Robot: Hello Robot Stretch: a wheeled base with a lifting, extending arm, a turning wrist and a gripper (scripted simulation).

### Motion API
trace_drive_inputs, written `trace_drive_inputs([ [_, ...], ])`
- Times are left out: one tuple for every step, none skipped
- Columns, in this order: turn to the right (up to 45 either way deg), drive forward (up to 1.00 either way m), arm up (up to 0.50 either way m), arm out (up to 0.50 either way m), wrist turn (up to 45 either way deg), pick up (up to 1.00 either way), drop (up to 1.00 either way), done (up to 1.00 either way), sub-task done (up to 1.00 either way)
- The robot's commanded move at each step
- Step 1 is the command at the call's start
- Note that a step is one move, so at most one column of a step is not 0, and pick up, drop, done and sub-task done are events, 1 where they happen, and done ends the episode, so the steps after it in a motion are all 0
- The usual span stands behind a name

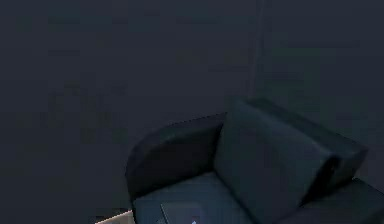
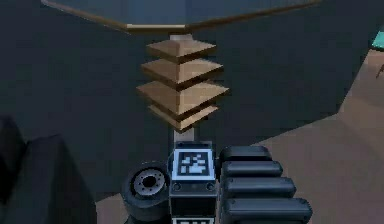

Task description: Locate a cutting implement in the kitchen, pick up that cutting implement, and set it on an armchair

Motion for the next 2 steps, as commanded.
trace_drive_inputs([
  [-45.0, 0.00, 0.00, 0.00, 0.0, 0.00, 0.00, 0.00, 0.00],
  [-12.0, 0.00, 0.00, 0.00, 0.0, 0.00, 0.00, 0.00, 0.00],
])
